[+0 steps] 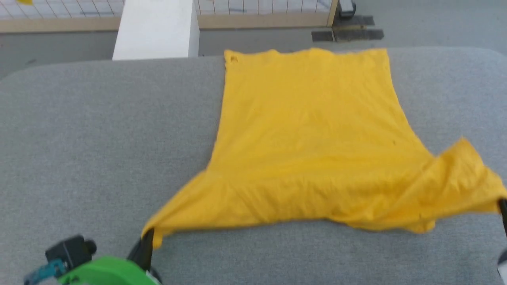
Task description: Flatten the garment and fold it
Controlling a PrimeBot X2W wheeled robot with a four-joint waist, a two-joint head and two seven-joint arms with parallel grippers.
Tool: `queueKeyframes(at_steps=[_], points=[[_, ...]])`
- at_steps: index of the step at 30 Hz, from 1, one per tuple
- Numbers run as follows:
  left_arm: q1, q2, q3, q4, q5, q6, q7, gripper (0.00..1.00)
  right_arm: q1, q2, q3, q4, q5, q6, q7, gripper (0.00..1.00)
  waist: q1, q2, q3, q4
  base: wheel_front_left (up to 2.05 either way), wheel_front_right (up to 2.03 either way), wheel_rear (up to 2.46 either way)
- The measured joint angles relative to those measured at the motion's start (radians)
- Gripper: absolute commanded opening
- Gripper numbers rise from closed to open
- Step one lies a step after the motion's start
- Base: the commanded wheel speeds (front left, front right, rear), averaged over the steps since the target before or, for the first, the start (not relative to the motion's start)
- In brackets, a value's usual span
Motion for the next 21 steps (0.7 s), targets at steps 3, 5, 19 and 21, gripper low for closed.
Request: queueKeyframes(at_steps=[3, 5, 19, 21], points=[[0.079, 0.021, 0.001, -0.013, -0.015, -0.005, 0.015, 0.0, 0.079, 0.004, -0.03, 0.002, 0.045, 0.0, 0.003, 0.0, 0.0, 0.0, -0.026, -0.001, 0.0, 0.0, 0.0], [0.116, 0.033, 0.001, -0.019, -0.025, -0.013, 0.028, 0.0, 0.124, 0.005, -0.042, 0.017, 0.082, 0.0, 0.0, 0.0, 0.0, 0.0, -0.037, -0.001, 0.0, 0.0, 0.0], [0.185, 0.047, 0.007, -0.038, -0.019, -0.012, 0.015, 0.0, 0.253, 0.005, 0.01, 0.158, 0.07, 0.0, -0.063, 0.0, 0.0, 0.0, -0.023, 0.0, 0.0, 0.0, 0.0], [0.157, 0.044, -0.007, -0.034, -0.012, -0.011, 0.014, 0.0, 0.228, 0.006, 0.029, 0.217, 0.032, 0.0, -0.086, 0.0, 0.0, 0.0, -0.019, -0.001, 0.0, 0.0, 0.0]])
